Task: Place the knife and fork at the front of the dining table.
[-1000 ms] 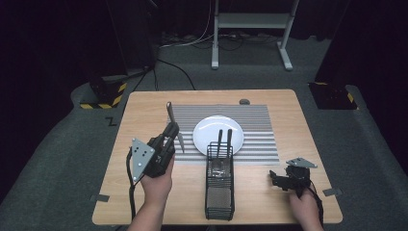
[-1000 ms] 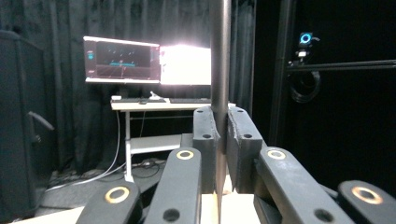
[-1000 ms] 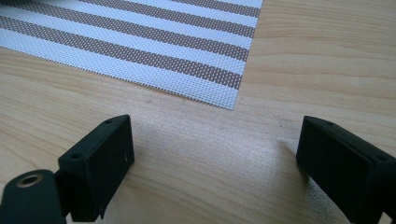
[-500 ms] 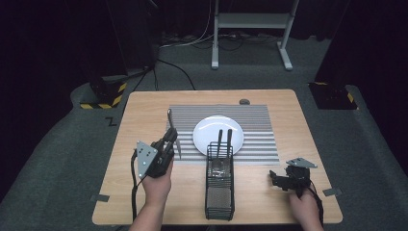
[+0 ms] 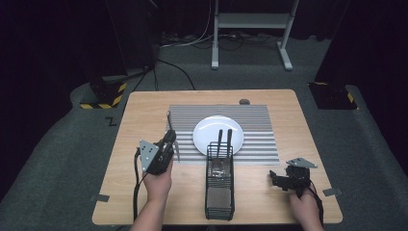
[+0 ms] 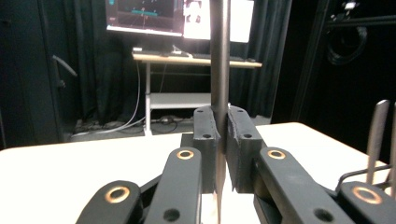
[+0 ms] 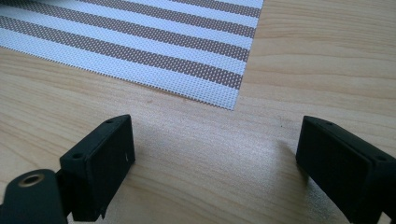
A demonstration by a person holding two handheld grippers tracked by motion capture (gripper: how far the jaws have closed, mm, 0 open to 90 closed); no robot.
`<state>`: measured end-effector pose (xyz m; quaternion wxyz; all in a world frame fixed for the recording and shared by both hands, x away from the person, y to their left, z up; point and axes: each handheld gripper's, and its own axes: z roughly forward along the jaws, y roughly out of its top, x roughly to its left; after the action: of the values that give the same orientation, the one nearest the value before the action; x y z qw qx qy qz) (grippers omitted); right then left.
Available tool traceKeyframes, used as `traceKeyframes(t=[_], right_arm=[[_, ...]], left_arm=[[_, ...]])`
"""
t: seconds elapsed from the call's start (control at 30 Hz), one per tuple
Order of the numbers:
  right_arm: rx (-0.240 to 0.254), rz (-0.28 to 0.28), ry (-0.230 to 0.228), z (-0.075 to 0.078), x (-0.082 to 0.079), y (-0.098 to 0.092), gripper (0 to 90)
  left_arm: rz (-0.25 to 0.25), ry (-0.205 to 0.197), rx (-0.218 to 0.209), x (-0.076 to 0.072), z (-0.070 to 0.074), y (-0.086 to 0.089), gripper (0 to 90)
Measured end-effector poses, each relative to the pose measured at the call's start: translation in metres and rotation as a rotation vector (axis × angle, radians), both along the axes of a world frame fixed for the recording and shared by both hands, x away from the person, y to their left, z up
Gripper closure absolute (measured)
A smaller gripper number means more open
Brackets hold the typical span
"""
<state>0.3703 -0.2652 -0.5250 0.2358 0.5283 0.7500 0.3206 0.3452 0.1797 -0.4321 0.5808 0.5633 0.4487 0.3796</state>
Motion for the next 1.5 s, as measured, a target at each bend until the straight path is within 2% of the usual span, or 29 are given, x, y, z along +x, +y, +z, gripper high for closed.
traceKeyframes(t=[0.2, 0.4, 0.97, 1.27, 1.5], right_arm=[[0.0, 0.0, 0.0, 0.0, 0.0, 0.0, 11.3], [0.001, 0.002, 0.0, 0.0, 0.0, 0.0, 11.4], [0.004, 0.004, -0.002, 0.0, 0.0, 0.0, 11.6], [0.003, 0.004, 0.0, 0.0, 0.0, 0.0, 11.6], [0.003, 0.004, -0.001, 0.0, 0.0, 0.0, 11.6]], left_arm=[[0.018, 0.035, 0.007, 0.011, -0.011, -0.002, 83.0], [0.031, 0.056, 0.018, 0.018, -0.016, -0.004, 83.0], [0.051, 0.085, 0.031, 0.026, -0.022, -0.002, 83.0], [0.055, 0.103, 0.022, 0.033, -0.027, -0.002, 83.0], [0.063, 0.1, 0.017, 0.037, -0.029, -0.002, 82.9]])
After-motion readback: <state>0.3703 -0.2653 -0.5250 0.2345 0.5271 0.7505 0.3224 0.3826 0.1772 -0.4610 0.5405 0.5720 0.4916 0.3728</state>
